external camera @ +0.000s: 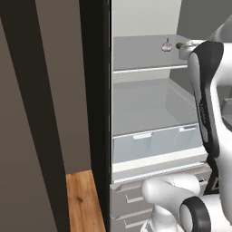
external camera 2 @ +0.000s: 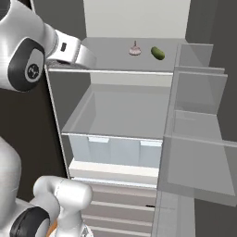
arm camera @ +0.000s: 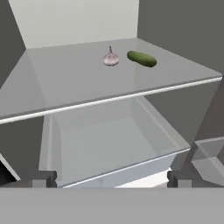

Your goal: Retrieve the bottle and the shaker from the cabinet and place them next to the mixing bowl on the counter. Then add garlic from the fridge to the mixing bowl.

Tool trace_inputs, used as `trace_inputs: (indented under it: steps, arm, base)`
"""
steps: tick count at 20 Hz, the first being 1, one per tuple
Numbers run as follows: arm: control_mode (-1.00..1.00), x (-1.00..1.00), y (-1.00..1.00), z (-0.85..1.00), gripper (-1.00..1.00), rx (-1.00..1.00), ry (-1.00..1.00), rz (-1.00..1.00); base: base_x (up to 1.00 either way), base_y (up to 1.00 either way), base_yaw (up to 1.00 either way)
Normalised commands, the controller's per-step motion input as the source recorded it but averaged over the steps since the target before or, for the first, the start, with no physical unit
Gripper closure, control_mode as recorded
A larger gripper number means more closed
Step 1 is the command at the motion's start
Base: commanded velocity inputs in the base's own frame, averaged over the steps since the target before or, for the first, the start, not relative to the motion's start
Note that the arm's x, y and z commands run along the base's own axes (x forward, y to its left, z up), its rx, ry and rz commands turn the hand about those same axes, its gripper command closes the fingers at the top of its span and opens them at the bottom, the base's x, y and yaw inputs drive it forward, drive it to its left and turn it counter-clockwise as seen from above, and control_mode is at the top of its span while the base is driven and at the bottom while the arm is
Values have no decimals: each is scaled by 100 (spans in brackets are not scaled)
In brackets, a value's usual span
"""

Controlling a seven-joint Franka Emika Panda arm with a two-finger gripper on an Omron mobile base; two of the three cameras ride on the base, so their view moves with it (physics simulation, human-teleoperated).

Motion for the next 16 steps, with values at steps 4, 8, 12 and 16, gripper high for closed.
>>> trace_inputs:
  steps: [4,8,12,16]
  arm:
    - [-100,77,-28,-30,-100,0,-7,0]
    - [-100,96,-29,-17,-100,1,0,0]
    - [-100,85,-16,-1,-100,2,1,0]
    - [-100,84,-14,0,-100,0,4,0]
  base:
    - [0,0,0]
    - [0,0,0]
    - [0,0,0]
    - [0,0,0]
